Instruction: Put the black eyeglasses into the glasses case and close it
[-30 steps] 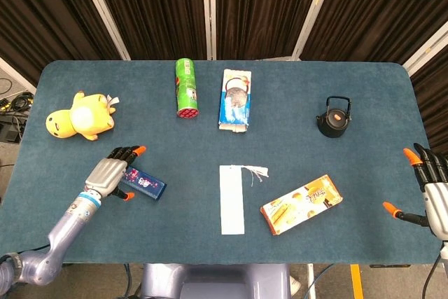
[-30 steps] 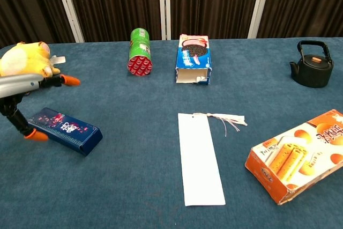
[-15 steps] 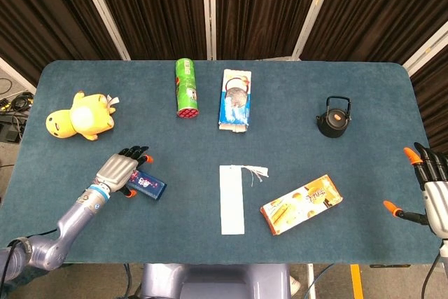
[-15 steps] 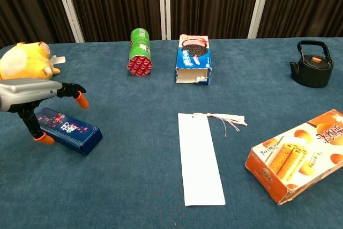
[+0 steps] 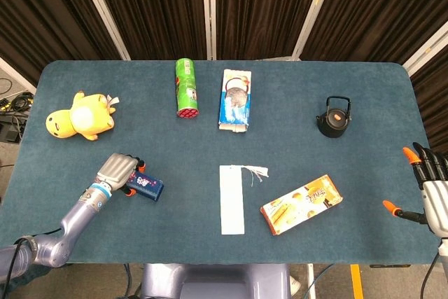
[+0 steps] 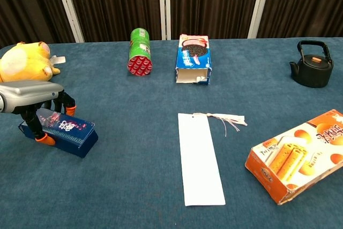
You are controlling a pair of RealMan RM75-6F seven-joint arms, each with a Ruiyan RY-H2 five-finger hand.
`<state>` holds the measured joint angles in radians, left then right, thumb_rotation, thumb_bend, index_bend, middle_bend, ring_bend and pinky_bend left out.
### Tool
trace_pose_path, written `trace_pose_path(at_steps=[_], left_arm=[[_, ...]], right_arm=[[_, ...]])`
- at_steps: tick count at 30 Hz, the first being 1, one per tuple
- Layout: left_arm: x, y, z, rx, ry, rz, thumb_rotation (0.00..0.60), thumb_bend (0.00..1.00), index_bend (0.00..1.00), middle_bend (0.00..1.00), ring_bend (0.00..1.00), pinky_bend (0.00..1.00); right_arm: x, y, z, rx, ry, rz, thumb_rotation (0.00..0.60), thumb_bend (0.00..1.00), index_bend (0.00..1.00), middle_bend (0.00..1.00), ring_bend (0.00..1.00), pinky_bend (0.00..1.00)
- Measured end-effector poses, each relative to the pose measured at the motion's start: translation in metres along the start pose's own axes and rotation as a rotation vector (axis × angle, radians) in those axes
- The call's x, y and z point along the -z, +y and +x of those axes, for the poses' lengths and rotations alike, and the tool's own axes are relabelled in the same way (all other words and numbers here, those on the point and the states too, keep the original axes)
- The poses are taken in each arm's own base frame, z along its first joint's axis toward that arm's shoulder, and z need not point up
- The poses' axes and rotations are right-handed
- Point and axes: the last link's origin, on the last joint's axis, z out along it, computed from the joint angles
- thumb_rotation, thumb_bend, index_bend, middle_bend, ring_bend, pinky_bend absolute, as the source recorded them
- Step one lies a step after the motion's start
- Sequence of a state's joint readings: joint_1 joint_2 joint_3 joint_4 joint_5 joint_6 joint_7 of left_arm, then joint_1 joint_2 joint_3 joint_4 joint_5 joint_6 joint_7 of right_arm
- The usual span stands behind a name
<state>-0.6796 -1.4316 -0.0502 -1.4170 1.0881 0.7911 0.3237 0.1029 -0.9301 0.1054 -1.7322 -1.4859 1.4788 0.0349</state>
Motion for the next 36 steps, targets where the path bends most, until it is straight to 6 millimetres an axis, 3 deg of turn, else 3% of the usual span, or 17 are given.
trace_pose_path(at_steps=[2, 4, 6, 8, 9, 16, 23, 28, 32, 36], left_arm=[[0.001, 0.0, 0.002, 0.0, 0.01, 0.002, 0.6, 0.19, 0.66, 0.39, 0.37, 0.42], [0.002, 0.0, 0.003, -0.001, 0.017, 0.001, 0.6, 0.13, 0.58, 0.31, 0.32, 0.37], [0.003, -0.001, 0.003, 0.009, 0.015, -0.001, 0.6, 0.03, 0.31, 0.09, 0.12, 0.16], [0.006, -0.003, 0.004, 0.024, 0.011, 0.002, 0.6, 0.0, 0.09, 0.0, 0.01, 0.02], [0.008, -0.004, 0.005, 0.028, 0.01, 0.004, 0.6, 0.0, 0.02, 0.0, 0.0, 0.0], [0.029, -0.012, 0.024, 0.059, 0.084, 0.026, 0.6, 0.0, 0.0, 0.0, 0.0, 0.0], [0.073, -0.024, 0.053, 0.104, 0.257, 0.084, 0.6, 0.0, 0.0, 0.0, 0.0, 0.0], [0.126, -0.036, 0.07, 0.099, 0.431, 0.215, 0.6, 0.0, 0.0, 0.0, 0.0, 0.0], [0.183, -0.041, 0.072, 0.135, 0.511, 0.336, 0.6, 0.0, 0.0, 0.0, 0.0, 0.0], [0.211, -0.042, 0.066, 0.164, 0.525, 0.356, 0.6, 0.0, 0.0, 0.0, 0.0, 0.0]], right_arm=[[0.0, 0.0, 0.0, -0.001, 0.001, 0.001, 0.6, 0.0, 0.01, 0.0, 0.0, 0.0], [0.0, 0.0, 0.001, -0.001, 0.002, 0.001, 0.6, 0.0, 0.01, 0.0, 0.0, 0.0], [0.001, 0.0, 0.001, -0.003, 0.003, 0.002, 0.6, 0.0, 0.01, 0.0, 0.0, 0.0], [0.001, -0.001, 0.002, -0.004, 0.004, 0.004, 0.6, 0.0, 0.01, 0.0, 0.0, 0.0], [0.001, -0.001, 0.002, -0.006, 0.005, 0.005, 0.6, 0.0, 0.01, 0.0, 0.0, 0.0], [0.003, -0.002, 0.004, -0.016, 0.009, 0.018, 0.6, 0.0, 0.01, 0.0, 0.0, 0.0], [0.005, -0.004, 0.006, -0.026, 0.018, 0.033, 0.6, 0.0, 0.01, 0.0, 0.0, 0.0], [0.008, -0.006, 0.009, -0.034, 0.035, 0.049, 0.6, 0.0, 0.01, 0.0, 0.0, 0.0], [0.009, -0.008, 0.011, -0.039, 0.046, 0.061, 0.6, 0.0, 0.01, 0.0, 0.0, 0.0], [0.011, -0.008, 0.012, -0.04, 0.048, 0.068, 0.6, 0.0, 0.01, 0.0, 0.0, 0.0]])
